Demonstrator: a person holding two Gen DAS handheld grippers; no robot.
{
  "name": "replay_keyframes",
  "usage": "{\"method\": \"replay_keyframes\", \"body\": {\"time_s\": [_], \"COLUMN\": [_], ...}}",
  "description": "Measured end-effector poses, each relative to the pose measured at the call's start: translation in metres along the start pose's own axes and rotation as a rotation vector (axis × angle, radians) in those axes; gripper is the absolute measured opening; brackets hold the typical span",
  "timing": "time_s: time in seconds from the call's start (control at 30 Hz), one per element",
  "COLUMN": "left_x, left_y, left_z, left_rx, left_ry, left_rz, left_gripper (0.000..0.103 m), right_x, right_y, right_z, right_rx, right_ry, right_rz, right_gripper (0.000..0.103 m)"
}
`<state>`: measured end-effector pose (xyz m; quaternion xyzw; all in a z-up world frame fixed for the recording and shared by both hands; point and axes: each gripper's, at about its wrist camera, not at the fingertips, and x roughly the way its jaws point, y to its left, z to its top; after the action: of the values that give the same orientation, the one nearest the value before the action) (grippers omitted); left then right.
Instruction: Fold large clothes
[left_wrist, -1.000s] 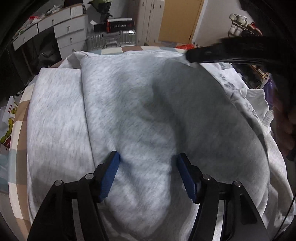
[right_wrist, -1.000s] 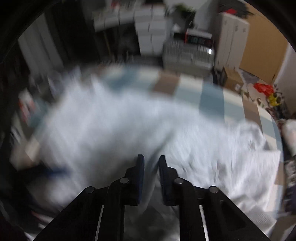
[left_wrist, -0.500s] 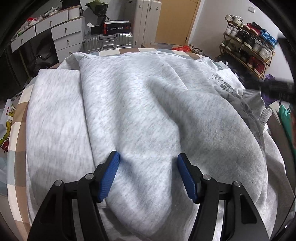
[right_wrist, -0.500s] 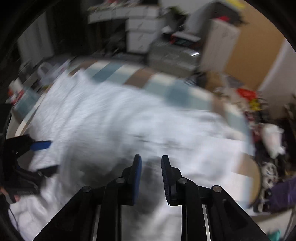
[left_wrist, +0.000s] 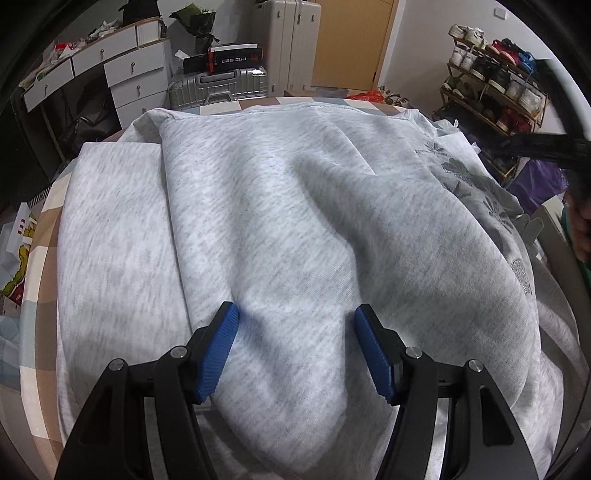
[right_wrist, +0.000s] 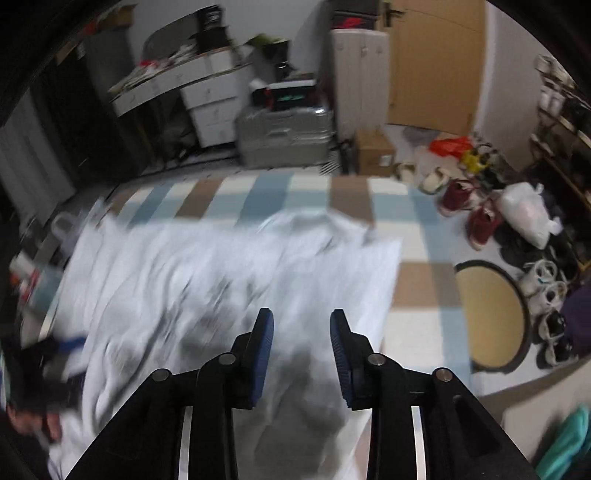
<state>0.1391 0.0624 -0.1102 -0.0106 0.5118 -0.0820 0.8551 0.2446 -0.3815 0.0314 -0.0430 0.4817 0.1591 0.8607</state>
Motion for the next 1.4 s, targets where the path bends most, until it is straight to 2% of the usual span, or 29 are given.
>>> {"method": "replay_keyframes", "body": {"time_s": [0.07,0.13,0.17,0.23,0.3,0.37,0.4,0.5,0.57,0.6,0.63,0.67,0.77,0.87,0.9,0.93,0.97,1.0,1.03,1.07,1.1,1.13,1.2,1.27,1.3,1.37,1.4], "left_x": [0.0,0.001,0.002,0.0,-0.008,-0.027,-0.046,-0.088,-0.107,-0.113,-0.117,-0.119,-0.116,-0.099,-0.094,-0.095,-0.091,-0.091,-0.09,-0.09,-0.097,-0.105,-0.132,-0.155,-0.161,-0.171,-0.17], "left_y": [0.0,-0.003,-0.004,-0.005,-0.003,-0.002,-0.002,-0.002,-0.006,-0.007,-0.009,-0.01,-0.014,-0.018,-0.018,-0.019,-0.016,-0.012,-0.009,-0.007,-0.008,-0.007,-0.004,0.006,0.01,0.022,0.021], "left_z": [0.0,0.0,0.001,0.002,0.003,0.001,-0.002,-0.022,-0.046,-0.059,-0.071,-0.084,-0.122,-0.154,-0.16,-0.16,-0.159,-0.157,-0.155,-0.153,-0.151,-0.152,-0.153,-0.166,-0.173,-0.196,-0.211], "left_rx": [-0.001,0.013,0.022,0.027,0.016,0.004,0.004,-0.004,-0.008,-0.012,-0.014,-0.019,-0.001,0.04,0.055,0.081,0.073,0.031,-0.002,-0.01,0.007,0.016,0.006,-0.052,-0.083,-0.176,-0.211], "left_ry": [0.001,0.001,0.0,0.008,0.038,0.052,0.03,-0.028,-0.002,0.022,0.049,0.073,0.164,0.263,0.262,0.219,0.221,0.235,0.258,0.279,0.273,0.251,0.178,0.149,0.142,0.14,0.138], "left_rz": [0.0,0.013,0.019,0.021,0.019,0.041,0.05,0.072,0.051,0.033,0.021,0.017,-0.001,0.058,0.068,0.09,0.152,0.164,0.163,0.18,0.222,0.238,0.234,0.237,0.233,0.198,0.185], "left_gripper": [0.06,0.061,0.062,0.063,0.063,0.063,0.063,0.063,0.063,0.063,0.063,0.063,0.063,0.063,0.072,0.079,0.091,0.091,0.091,0.09,0.09,0.09,0.09,0.09,0.09,0.09,0.09], "right_x": [0.033,0.068,0.063,0.059,0.039,0.002,-0.025,-0.092,-0.118,-0.131,-0.134,-0.138,-0.129,-0.107,-0.092,-0.082,-0.071,-0.062,-0.064,-0.072,-0.08,-0.097,-0.122,-0.138,-0.145,-0.143,-0.139], "right_y": [-0.003,-0.009,-0.006,-0.004,-0.005,-0.002,0.003,0.029,0.046,0.055,0.063,0.069,0.08,0.059,0.051,0.047,0.043,0.039,0.037,0.037,0.038,0.041,0.054,0.067,0.075,0.083,0.089], "right_z": [-0.003,-0.012,-0.013,-0.021,-0.028,-0.039,-0.05,-0.085,-0.096,-0.107,-0.113,-0.124,-0.16,-0.187,-0.198,-0.206,-0.217,-0.225,-0.227,-0.226,-0.225,-0.222,-0.22,-0.222,-0.226,-0.237,-0.241], "right_rx": [0.002,-0.006,-0.045,-0.06,-0.017,0.023,0.02,-0.049,-0.089,-0.109,-0.128,-0.145,-0.174,-0.104,-0.064,-0.043,-0.016,0.001,0.019,0.067,0.101,0.155,0.184,0.173,0.161,0.146,0.142], "right_ry": [0.097,0.22,0.133,0.129,0.104,0.049,0.016,-0.048,-0.093,-0.109,-0.117,-0.117,-0.043,0.045,0.122,0.168,0.221,0.262,0.253,0.247,0.234,0.182,0.087,-0.003,-0.076,-0.187,-0.21], "right_rz": [-0.07,-0.083,-0.091,-0.088,-0.028,0.073,0.107,0.159,0.181,0.172,0.157,0.141,0.086,0.096,0.094,0.086,0.068,0.032,-0.032,-0.011,0.028,0.104,0.206,0.31,0.375,0.439,0.449], "right_gripper": [0.031,0.032,0.034,0.034,0.034,0.034,0.034,0.036,0.052,0.066,0.072,0.072,0.072,0.072,0.072,0.072,0.072,0.073,0.073,0.073,0.073,0.073,0.073,0.076,0.08,0.083,0.083]}}
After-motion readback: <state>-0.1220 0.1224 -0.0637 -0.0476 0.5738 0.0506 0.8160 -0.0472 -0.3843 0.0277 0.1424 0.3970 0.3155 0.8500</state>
